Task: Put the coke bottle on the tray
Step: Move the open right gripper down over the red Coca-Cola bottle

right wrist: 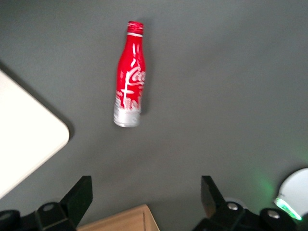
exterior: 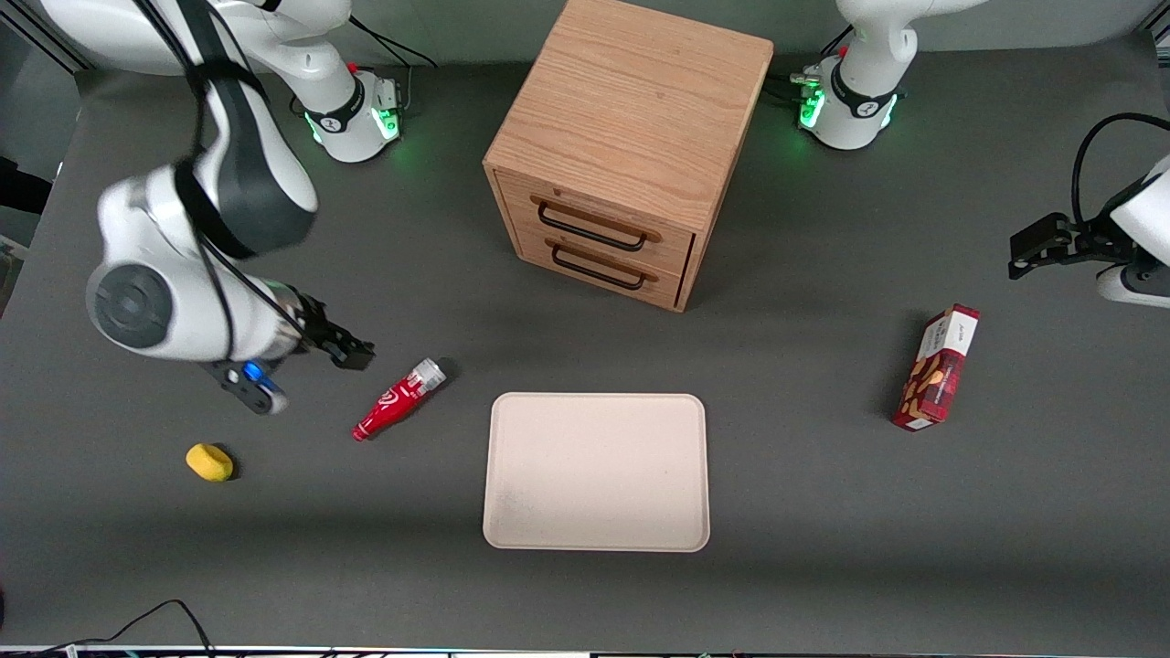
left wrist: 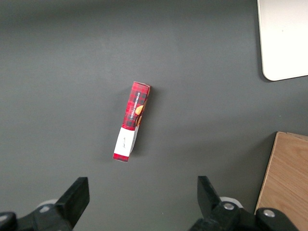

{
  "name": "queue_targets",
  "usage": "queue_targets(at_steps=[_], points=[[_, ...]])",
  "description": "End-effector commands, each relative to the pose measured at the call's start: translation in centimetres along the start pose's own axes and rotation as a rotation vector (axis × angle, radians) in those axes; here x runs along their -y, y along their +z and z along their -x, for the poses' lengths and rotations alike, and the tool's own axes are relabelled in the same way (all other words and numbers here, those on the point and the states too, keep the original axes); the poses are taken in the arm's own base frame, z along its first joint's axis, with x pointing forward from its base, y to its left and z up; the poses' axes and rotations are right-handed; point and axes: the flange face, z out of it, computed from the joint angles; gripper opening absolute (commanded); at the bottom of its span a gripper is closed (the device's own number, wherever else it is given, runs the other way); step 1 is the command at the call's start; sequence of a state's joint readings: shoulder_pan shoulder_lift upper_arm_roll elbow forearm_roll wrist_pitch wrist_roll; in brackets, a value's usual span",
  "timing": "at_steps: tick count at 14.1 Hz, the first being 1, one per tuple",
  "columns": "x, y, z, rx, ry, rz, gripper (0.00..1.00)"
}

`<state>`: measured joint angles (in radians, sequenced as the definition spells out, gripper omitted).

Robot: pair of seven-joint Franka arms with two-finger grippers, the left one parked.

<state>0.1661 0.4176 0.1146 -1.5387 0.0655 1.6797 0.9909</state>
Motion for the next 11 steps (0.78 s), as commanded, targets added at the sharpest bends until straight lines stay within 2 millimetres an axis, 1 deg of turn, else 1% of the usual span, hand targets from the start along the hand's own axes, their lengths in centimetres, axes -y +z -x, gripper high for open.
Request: queue_targets(at_steps=[1,4,6,7,9,11], points=[[1.0,4.4,-1.3,-0.003,0.047,-0.003,1.0],[2.6,8.2,-3.4,-0.046,0.065,-0.018,1.0],[3.5,10.0,-4.3,-0.062,0.075,-0.038,1.0],[3.9,11.2,-4.7,-0.069,0.076,-0.05,1.0],[4.4,13.7,-5.8,-0.085,0.076,-0.053,1.0],[4.5,15.9,-6.8,-0.09,0.084,-0.062,1.0]])
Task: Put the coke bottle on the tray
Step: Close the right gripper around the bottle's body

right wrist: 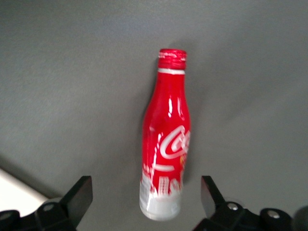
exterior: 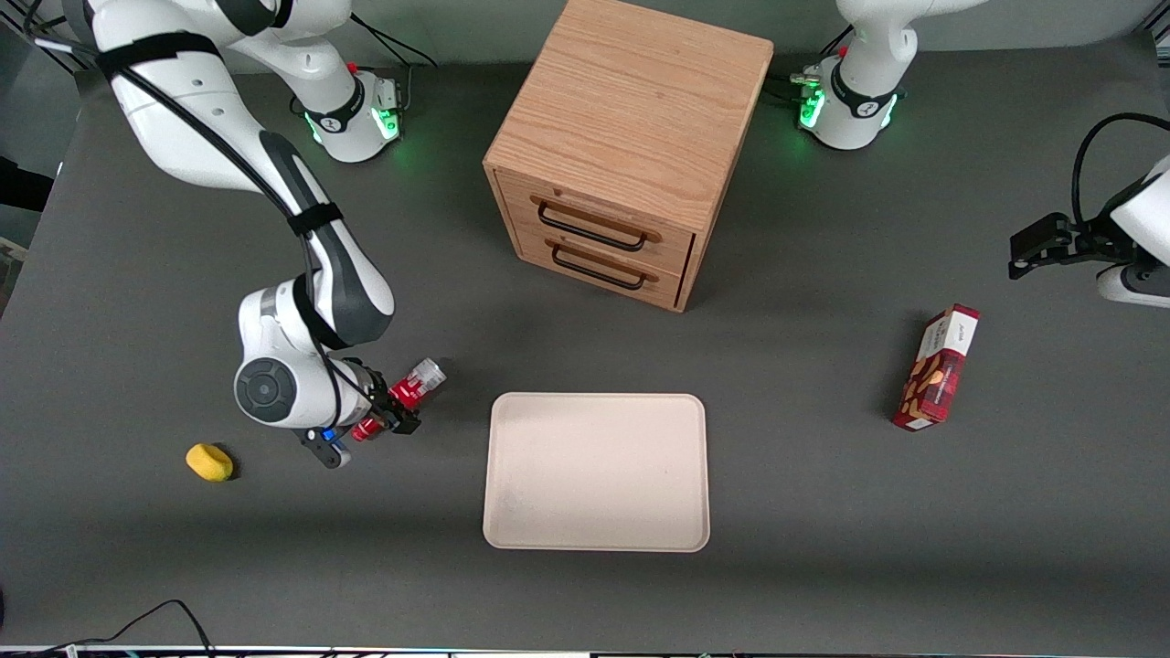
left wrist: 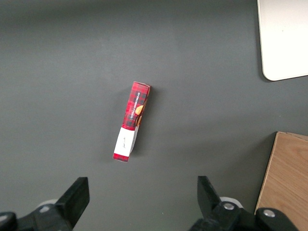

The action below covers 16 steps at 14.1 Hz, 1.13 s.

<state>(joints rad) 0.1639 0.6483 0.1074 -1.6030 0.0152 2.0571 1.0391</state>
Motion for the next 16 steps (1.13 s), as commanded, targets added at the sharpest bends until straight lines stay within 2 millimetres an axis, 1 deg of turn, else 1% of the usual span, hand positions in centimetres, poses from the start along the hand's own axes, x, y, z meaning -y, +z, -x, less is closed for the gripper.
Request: queue_targets(at_steps=[1,3,7,9,10,11,12,13,14,16], points=[[0.0,2.9,-0.5,-0.023,0.021,-0.006,1.0],[-0.5,4.4,-0.2,-0.033,0.018,-0.019,1.0],[-1.2,5.7,0.0,-0.032,0.013,-0.004,1.0],[-1.7,6.6,0.3,-0.03,0.013,-0.004,1.0],[-1.8,6.5,0.3,-0.031,0.007,-0.003,0.99],[-1.8,6.5,0.3,-0.03,-0.001,-0.002,0.71],[-1.8,6.5,0.3,-0.032,-0.014,0.001,0.29],[-1.8,6.3,0.4,-0.032,-0.021,0.003,0.1],[-1.8,6.1,0.5,-0.03,-0.034,0.009,0.0],[-2.1,5.0,0.7,-0.02,-0.095,0.027,0.0]])
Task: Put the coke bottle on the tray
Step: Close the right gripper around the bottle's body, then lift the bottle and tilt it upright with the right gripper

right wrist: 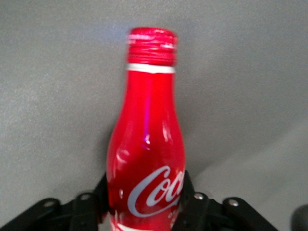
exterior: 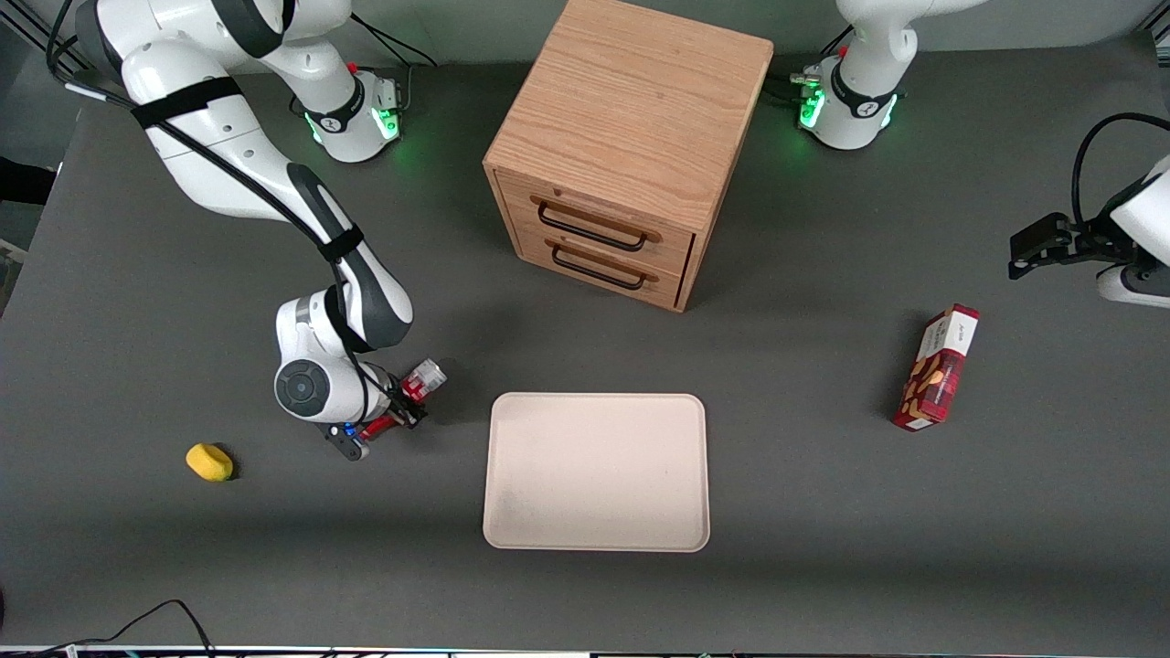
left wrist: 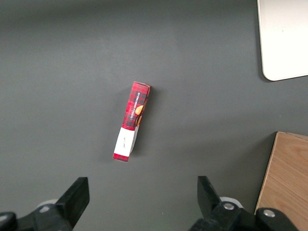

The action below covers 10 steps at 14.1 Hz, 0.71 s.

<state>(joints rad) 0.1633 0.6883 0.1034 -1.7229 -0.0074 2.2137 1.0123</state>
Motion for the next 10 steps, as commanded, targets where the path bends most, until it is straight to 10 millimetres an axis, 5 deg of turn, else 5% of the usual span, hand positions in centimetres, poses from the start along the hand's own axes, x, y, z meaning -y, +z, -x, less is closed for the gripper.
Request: queue_targets(at_steps=[1,4,10], points=[[-0.9,-2.5,0.5,-0.007,-0.088,0.014,0.0],[-1.6,-8.2,0.3,-0.026,-0.169,0.002,0.0],[-4.7,-26.2,-0.4,-0.093,-0.465,-0.03,0.0]])
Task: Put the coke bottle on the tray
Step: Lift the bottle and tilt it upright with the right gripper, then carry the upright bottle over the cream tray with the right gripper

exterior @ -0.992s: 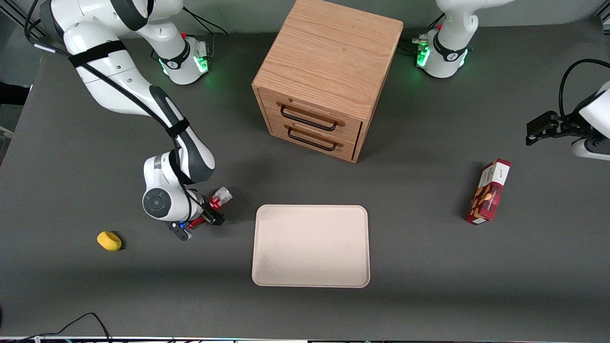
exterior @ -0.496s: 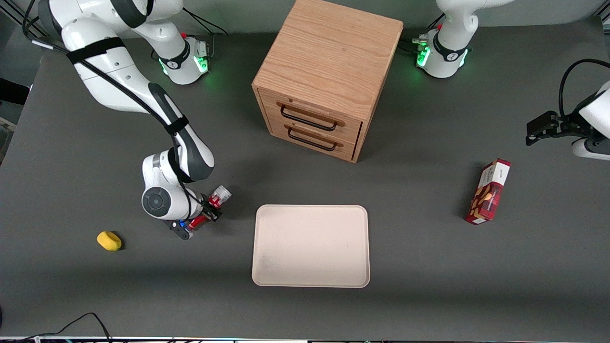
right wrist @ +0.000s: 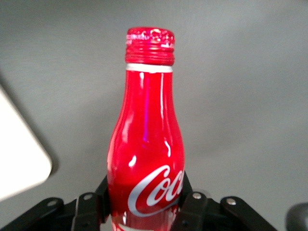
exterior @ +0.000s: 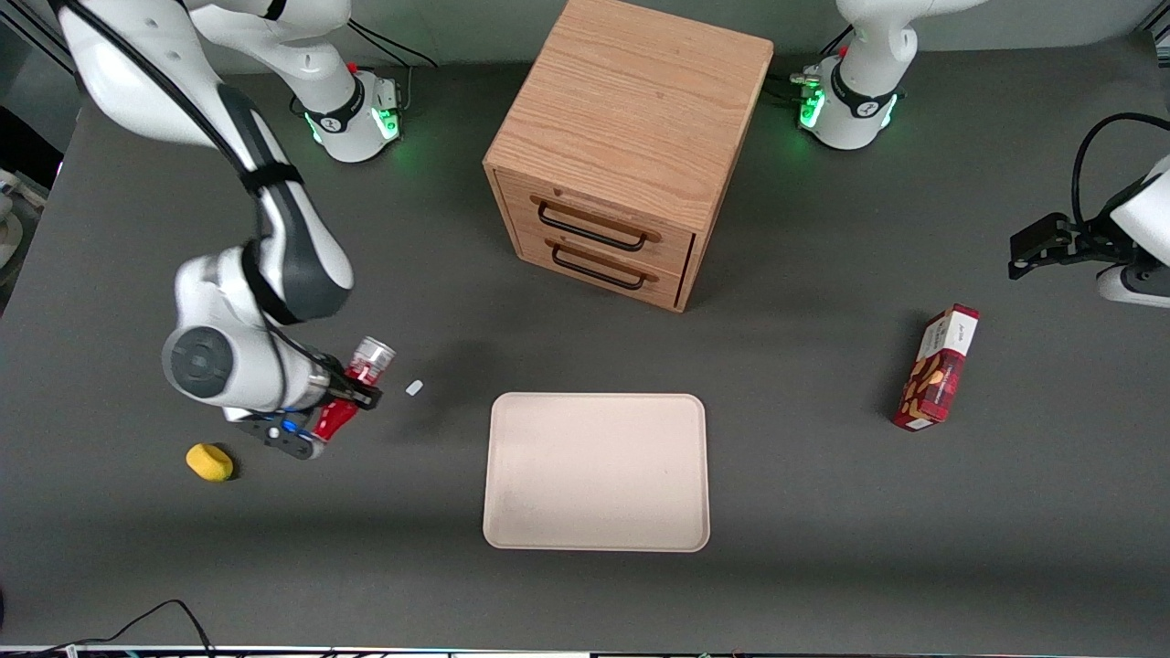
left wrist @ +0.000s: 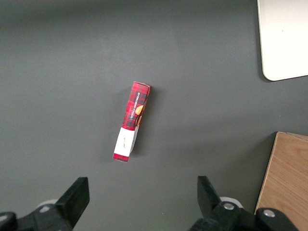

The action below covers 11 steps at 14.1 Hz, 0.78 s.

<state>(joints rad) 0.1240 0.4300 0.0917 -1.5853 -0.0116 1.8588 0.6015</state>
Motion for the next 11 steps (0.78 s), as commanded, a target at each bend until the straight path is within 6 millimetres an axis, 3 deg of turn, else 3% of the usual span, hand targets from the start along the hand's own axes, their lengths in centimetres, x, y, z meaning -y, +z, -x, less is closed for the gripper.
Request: queue_targets(at_steps=[1,3,5,6,8,11], points=[[-0.9,-9.3,0.3,-0.063,-0.145,-0.024,0.0],[-0.5,-15.9,1.1,-0.118,-0.249,-0.061,0.0],[0.5,-19.0,2.7,-0.125,-0.354,-0.072,0.0],[1.3,-19.8,3.5,-0.131,-0.377,-0.087,0.0],[4.6,-20.5,5.9,-0.131,-0.449,-0.129,0.0],[9.0,-18.9,5.8,-0.111,-0.464,-0.218,0.0]])
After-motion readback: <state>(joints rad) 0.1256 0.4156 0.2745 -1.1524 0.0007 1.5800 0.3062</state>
